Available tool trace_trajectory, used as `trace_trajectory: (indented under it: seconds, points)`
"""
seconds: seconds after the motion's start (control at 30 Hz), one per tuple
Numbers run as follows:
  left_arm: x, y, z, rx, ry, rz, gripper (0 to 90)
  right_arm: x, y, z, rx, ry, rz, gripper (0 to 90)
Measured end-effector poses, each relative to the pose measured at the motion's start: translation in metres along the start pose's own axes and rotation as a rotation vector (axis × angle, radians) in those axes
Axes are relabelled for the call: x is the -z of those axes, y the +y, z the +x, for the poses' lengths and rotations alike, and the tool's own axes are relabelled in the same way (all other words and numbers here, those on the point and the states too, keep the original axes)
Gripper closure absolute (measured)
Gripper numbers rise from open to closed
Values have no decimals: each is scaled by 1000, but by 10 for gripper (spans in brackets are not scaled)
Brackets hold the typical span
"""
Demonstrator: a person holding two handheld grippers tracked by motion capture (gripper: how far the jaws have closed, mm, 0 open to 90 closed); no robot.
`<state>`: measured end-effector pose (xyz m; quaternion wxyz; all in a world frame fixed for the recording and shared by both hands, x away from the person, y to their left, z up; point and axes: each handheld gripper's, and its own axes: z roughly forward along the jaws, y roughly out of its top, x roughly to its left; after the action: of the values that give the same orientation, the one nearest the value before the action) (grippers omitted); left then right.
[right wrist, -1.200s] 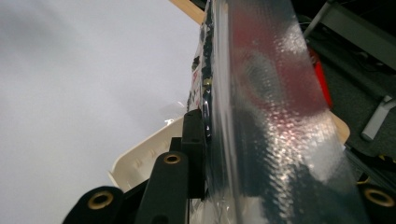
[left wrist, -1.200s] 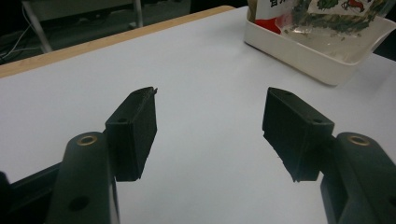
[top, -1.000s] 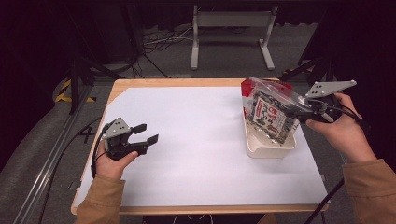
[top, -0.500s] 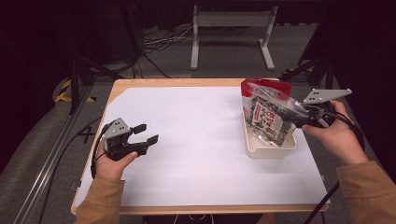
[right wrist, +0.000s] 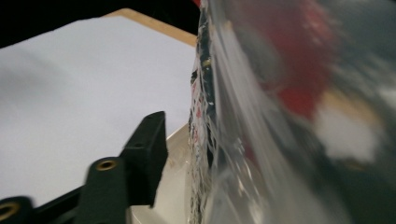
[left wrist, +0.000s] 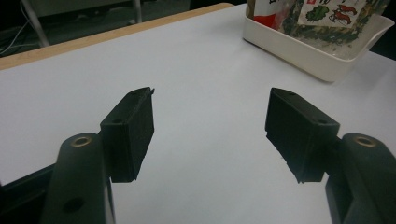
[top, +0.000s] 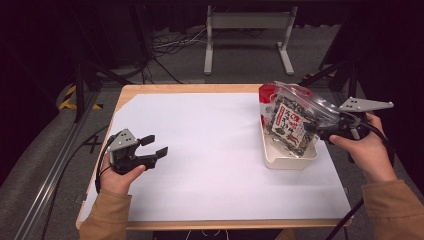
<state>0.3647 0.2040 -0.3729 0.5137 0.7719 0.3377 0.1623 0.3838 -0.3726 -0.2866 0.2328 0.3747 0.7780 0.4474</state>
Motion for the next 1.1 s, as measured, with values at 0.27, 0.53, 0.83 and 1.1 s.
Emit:
trace_trajectory:
  seconds: [0.27, 0.53, 0.83, 1.1]
  points:
    - [5, -4, -3, -17, -17, 7, 320, 25, -26, 3, -15, -36, -74, 264]
    - [12, -10, -6, -19, -35, -10, 317, 32, -45, 12, -12, -22, -97, 260]
    - [21, -18, -8, -45, -43, -3, 312, 33, -68, 23, -3, 9, -105, 262]
    - [24, -22, -14, -76, -45, -1, 307, 24, -86, 41, 45, 68, -134, 265]
